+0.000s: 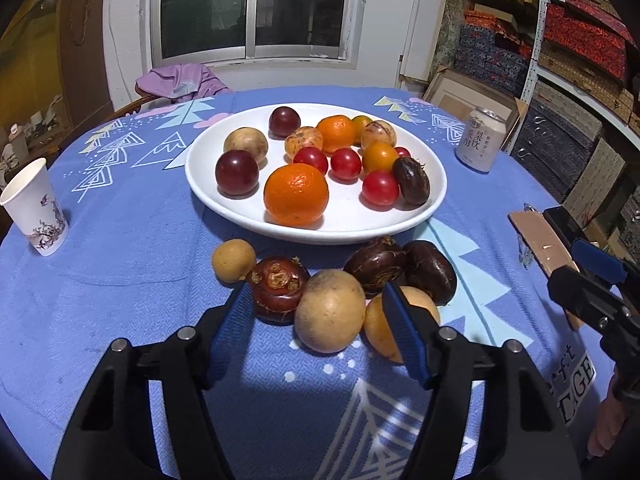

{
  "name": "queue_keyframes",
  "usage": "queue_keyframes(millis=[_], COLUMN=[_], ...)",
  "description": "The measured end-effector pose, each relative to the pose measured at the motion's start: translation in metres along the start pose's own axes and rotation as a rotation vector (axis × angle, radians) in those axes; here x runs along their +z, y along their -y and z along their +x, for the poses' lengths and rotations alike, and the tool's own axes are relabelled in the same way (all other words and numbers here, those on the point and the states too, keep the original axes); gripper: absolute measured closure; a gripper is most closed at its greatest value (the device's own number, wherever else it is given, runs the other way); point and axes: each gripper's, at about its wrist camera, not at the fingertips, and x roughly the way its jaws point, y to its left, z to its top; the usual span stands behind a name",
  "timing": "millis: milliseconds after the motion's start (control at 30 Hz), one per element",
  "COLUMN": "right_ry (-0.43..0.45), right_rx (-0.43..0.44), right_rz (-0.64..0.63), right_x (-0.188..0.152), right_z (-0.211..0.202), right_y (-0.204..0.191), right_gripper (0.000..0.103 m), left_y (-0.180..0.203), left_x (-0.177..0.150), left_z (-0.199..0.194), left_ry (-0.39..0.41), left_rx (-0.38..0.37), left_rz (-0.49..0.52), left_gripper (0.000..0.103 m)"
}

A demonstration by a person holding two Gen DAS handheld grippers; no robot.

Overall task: Organize fruits
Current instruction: 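Move the left tool to the light brown potato-like fruit and grasp it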

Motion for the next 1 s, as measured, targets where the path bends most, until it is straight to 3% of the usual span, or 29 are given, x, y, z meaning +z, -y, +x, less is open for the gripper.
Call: queue_keyframes(millis=[500, 667, 1000], right_ry=[-0.008, -0.011, -0.012], right_rx=[-0.001, 0.001, 0.006], right_rz=[-0.002, 0.0, 0.007], right_x=[-0.0016, -0.0019, -0.0017], right_z=[0.0024, 0.0027, 0.0014], right_y=[-0.0001, 0.0001, 0.0009], right_gripper=[0.017, 0.017, 0.017], left_y=[-0.0061, -0.0027, 0.0031], left_x=[0.0003, -0.0023, -0.0029], left_z=[0.0042, 0.0001, 0.0032], left_ry=[-0.014, -0.008, -0.022], left_rx=[0.015, 0.032, -0.022], left_rz=[-0.028, 0.008, 0.052], left_gripper=[0.041, 0.041, 0.044])
